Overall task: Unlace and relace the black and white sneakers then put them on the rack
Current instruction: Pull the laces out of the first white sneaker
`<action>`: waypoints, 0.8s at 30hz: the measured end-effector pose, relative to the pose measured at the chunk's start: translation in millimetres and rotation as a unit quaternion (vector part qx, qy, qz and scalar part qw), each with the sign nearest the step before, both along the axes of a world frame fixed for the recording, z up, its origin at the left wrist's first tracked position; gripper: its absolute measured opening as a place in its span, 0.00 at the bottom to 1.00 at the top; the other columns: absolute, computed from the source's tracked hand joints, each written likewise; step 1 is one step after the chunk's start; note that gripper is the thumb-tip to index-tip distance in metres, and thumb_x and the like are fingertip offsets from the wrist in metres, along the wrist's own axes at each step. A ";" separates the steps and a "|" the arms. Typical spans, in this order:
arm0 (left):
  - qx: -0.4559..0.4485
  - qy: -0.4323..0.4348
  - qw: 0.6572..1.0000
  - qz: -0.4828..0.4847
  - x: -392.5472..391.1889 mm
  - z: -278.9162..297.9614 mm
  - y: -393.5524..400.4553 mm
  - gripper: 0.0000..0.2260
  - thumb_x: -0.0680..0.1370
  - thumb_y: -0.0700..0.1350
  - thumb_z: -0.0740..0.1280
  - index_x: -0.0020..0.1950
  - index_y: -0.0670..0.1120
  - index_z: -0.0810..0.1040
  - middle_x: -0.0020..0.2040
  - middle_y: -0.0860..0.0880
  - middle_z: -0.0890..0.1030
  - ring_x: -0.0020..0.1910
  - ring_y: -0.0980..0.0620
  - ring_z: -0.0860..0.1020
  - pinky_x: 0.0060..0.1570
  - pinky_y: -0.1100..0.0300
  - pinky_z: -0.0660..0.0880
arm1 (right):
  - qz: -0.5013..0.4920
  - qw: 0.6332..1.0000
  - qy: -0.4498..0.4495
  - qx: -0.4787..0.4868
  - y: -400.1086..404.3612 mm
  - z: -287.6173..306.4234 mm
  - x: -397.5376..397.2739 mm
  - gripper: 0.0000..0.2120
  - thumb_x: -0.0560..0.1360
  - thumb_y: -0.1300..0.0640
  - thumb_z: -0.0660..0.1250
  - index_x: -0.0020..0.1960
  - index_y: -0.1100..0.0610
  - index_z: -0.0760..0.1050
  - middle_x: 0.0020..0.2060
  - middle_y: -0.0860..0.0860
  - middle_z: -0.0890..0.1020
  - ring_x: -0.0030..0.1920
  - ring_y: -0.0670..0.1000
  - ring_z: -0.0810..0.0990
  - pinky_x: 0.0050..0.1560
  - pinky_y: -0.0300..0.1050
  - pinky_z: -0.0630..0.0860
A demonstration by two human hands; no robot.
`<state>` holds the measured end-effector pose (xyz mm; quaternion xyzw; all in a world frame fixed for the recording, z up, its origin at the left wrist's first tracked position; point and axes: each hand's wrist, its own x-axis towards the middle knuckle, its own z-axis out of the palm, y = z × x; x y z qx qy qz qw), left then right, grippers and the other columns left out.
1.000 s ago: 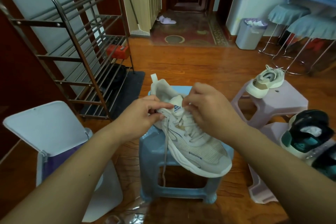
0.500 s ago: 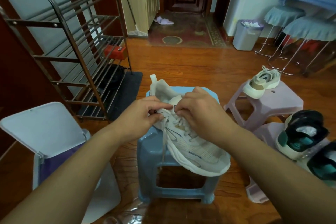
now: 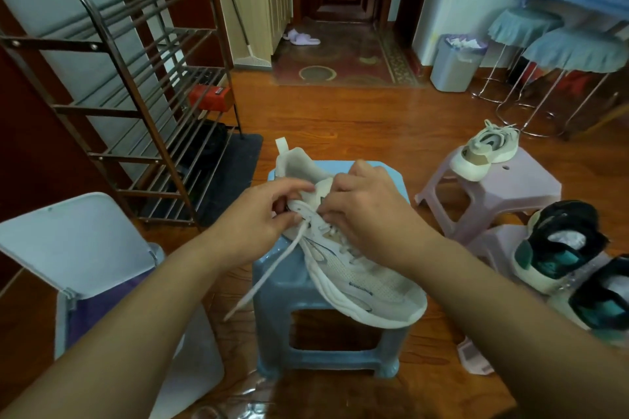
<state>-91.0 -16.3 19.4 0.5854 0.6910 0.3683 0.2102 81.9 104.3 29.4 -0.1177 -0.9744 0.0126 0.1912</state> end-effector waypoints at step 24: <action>0.096 0.222 0.969 -0.046 17.9 -4.2 0.6 0.08 0.75 0.46 0.77 0.54 0.53 0.86 0.39 0.61 0.74 0.49 0.57 0.69 0.53 0.54 0.71 | -0.329 0.917 -0.103 -0.203 -15.4 27.6 -0.8 0.22 0.75 0.40 0.69 0.35 0.55 0.68 0.33 0.50 0.73 0.38 0.55 0.75 0.35 0.45 0.66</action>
